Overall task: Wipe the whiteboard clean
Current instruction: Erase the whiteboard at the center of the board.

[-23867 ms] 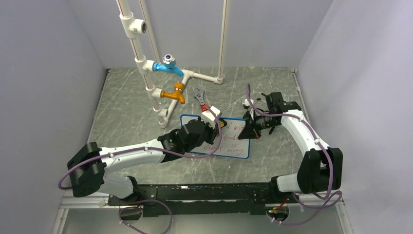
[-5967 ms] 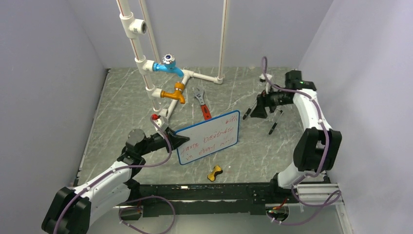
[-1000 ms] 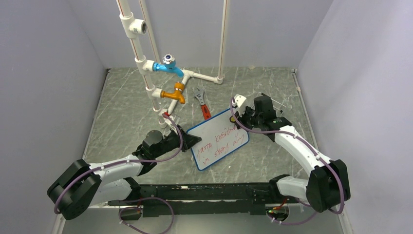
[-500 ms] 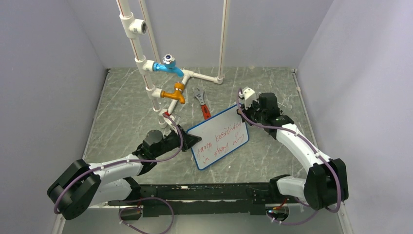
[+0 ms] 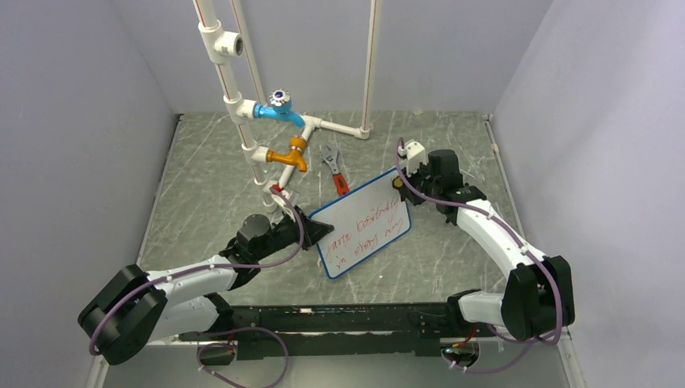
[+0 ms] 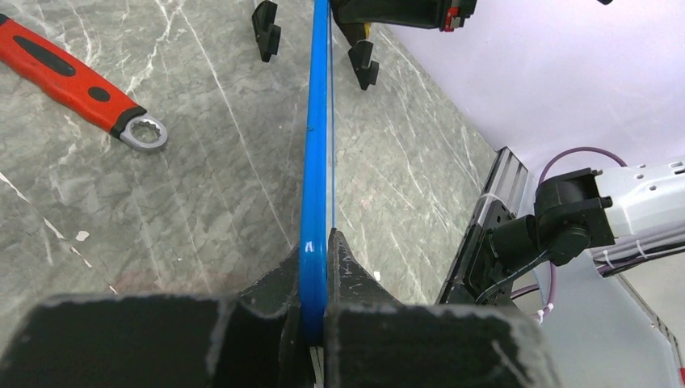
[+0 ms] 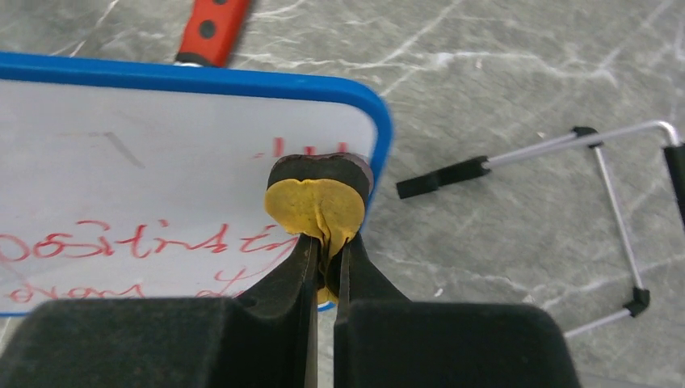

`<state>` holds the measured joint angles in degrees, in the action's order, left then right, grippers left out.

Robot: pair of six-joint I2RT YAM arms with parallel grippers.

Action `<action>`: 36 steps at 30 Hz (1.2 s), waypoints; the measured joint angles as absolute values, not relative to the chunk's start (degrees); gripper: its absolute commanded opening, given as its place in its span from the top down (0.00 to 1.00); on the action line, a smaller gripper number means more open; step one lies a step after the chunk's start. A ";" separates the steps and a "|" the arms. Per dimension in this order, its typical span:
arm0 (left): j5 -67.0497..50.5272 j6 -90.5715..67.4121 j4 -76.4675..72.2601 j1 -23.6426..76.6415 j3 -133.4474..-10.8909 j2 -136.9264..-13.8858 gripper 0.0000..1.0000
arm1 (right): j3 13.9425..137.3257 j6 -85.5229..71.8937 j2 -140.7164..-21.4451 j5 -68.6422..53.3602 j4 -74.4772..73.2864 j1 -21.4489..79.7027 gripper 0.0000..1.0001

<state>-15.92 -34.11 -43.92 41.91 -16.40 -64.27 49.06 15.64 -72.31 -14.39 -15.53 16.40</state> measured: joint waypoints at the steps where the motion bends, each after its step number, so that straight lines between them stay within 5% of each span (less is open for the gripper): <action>1: -15.92 -34.00 -43.90 41.91 -16.40 -64.23 1.00 | 49.06 15.29 -72.34 -13.74 -15.40 15.75 1.00; 14: -16.27 -32.97 -43.83 41.91 -16.40 -64.12 1.00 | 51.07 20.75 -72.97 -22.59 -19.75 15.44 1.00; 27: -16.21 -32.75 -44.38 41.91 -16.51 -64.60 1.00 | 51.70 16.56 -74.00 -15.05 -17.54 15.00 1.00; 36: -16.27 -32.40 -44.34 41.91 -16.51 -64.58 1.00 | 53.43 24.51 -74.98 -25.52 -23.18 15.27 1.00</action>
